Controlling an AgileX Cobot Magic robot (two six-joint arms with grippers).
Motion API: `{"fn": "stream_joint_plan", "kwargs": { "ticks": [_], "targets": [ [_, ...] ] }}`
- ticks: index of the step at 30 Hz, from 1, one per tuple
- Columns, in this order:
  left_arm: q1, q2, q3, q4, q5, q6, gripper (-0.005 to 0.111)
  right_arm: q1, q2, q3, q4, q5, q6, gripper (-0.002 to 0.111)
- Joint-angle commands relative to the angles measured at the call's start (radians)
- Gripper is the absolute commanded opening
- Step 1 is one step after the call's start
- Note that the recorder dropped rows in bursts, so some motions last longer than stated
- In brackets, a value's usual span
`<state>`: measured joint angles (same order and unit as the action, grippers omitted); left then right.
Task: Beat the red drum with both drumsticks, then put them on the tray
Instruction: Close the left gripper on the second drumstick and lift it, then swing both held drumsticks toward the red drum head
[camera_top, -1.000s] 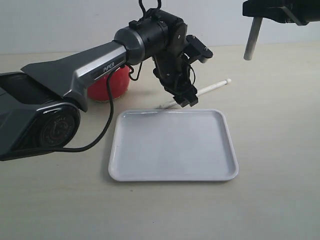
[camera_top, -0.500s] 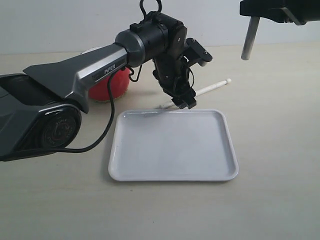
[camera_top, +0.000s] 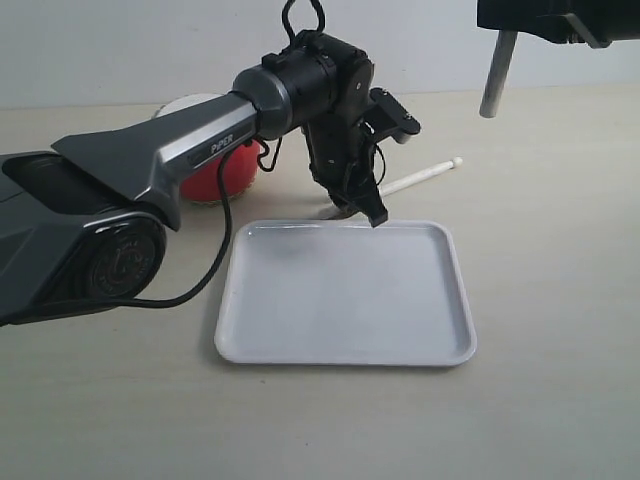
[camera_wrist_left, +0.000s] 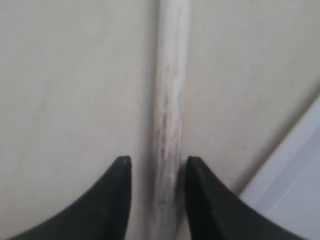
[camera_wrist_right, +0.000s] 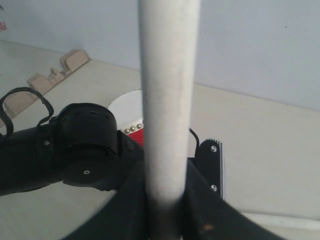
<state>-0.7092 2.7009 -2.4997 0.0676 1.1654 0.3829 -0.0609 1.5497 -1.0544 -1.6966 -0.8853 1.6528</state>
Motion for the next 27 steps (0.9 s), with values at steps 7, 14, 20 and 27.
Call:
{"fn": "stream_joint_plan", "kwargs": {
  "ticks": [7, 14, 20, 27],
  "targets": [
    [0.001, 0.009, -0.003, 0.003, -0.013, 0.001, 0.000, -0.003, -0.010, -0.008, 0.015, -0.004, -0.009, 0.000],
    [0.001, -0.089, -0.003, 0.003, -0.043, -0.063, 0.000, -0.003, -0.010, -0.008, 0.015, 0.003, -0.011, 0.000],
    [0.001, -0.214, -0.003, 0.000, 0.056, -0.099, 0.000, -0.003, -0.010, -0.008, -0.043, 0.013, 0.026, 0.000],
    [0.003, -0.416, 0.003, 0.000, 0.056, -0.148, 0.000, 0.028, 0.000, -0.067, -0.048, 0.099, 0.212, 0.000]
  ]
}}
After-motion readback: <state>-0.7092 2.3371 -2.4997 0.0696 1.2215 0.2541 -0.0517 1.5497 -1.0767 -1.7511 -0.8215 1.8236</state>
